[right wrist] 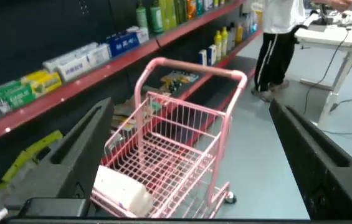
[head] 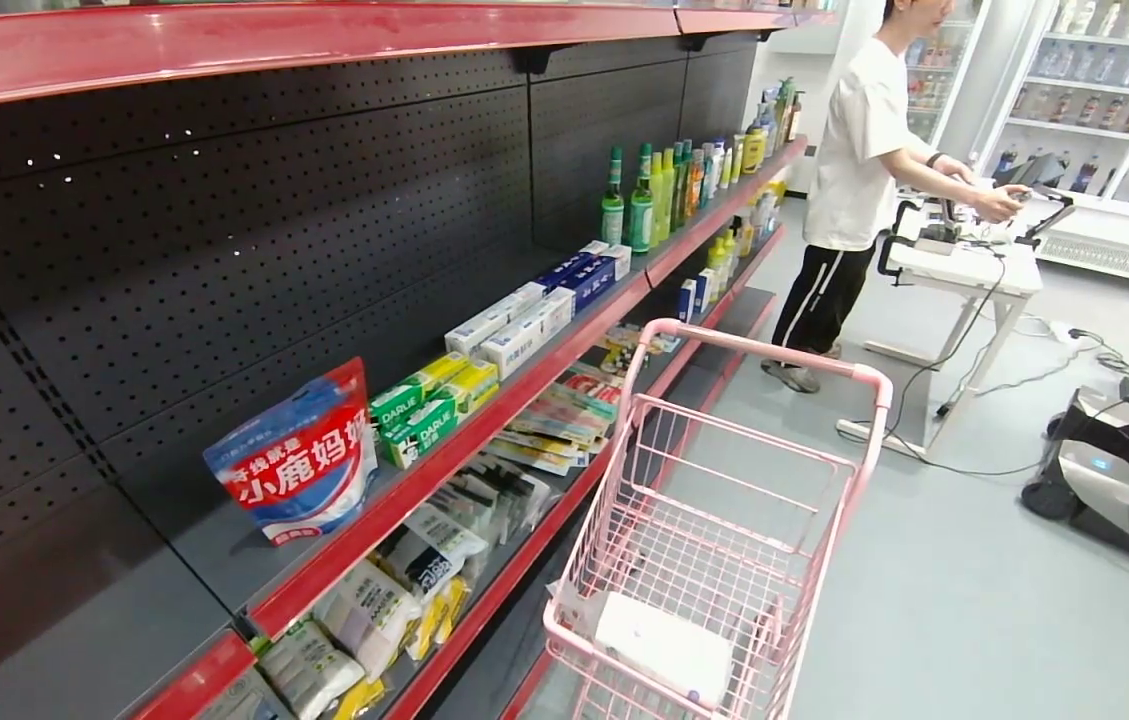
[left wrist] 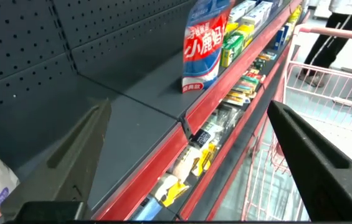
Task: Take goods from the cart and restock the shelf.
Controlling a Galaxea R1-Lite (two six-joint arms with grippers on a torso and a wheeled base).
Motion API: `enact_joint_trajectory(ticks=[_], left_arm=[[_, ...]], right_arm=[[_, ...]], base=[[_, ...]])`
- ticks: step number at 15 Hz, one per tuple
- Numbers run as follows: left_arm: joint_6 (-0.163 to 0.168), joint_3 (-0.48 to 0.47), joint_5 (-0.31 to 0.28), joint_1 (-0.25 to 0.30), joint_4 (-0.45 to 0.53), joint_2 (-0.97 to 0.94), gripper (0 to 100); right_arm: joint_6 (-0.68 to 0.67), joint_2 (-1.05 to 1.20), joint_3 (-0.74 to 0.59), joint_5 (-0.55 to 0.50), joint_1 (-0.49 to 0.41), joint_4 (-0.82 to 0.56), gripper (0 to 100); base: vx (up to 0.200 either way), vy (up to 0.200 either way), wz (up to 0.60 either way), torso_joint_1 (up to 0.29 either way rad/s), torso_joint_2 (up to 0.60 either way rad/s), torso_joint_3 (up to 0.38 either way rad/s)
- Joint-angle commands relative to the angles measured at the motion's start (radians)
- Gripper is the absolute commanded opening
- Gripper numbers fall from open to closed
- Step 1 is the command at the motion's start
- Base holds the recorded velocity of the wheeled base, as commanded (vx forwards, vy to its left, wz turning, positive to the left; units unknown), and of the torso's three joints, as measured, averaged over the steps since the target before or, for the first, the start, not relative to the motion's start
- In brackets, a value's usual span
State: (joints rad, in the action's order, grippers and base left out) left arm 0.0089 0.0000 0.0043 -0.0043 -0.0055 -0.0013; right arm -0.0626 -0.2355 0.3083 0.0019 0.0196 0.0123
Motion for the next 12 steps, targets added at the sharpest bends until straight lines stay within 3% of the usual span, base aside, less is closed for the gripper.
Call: enact_joint_trajectory(ticks=[1, 4, 6, 7, 8, 12], left_arm=[[0.0, 0.0, 0.0, 0.0, 0.001, 0.001, 100], [0.002, -0.002, 0.0, 0.0, -0.001, 0.001, 100], [0.003, 0.0, 0.0, 0.0, -0.001, 0.001, 100], [0.008, 0.0, 0.0, 0.0, -0.001, 0.001, 100], [0.008, 0.0, 0.0, 0.0, -0.001, 0.001, 100], [0.005, 0.0, 0.0, 0.0, -0.001, 0.001, 100]], right_arm=[[0.089, -0.67, 0.463, -0.095, -0.032, 0.006, 100], [0.125, -0.939, 0.522, -0.01, -0.061, 0.001, 100], [0.141, -1.088, 0.555, -0.01, -0.049, -0.066, 100], [0.202, -1.193, 0.584, 0.0, -0.015, -0.246, 100], [0.211, -1.268, 0.594, 0.013, 0.019, -0.304, 100], [0.264, -1.544, 0.66, 0.116, 0.186, -0.305, 100]], base=[[0.0, 0.0, 0.0, 0.0, 0.0, 0.0], [0.0, 0.0, 0.0, 0.0, 0.0, 0.0], [0.0, 0.0, 0.0, 0.0, 0.0, 0.0], [0.0, 0.0, 0.0, 0.0, 0.0, 0.0], [0.0, 0.0, 0.0, 0.0, 0.0, 0.0], [0.0, 0.0, 0.0, 0.0, 0.0, 0.0]])
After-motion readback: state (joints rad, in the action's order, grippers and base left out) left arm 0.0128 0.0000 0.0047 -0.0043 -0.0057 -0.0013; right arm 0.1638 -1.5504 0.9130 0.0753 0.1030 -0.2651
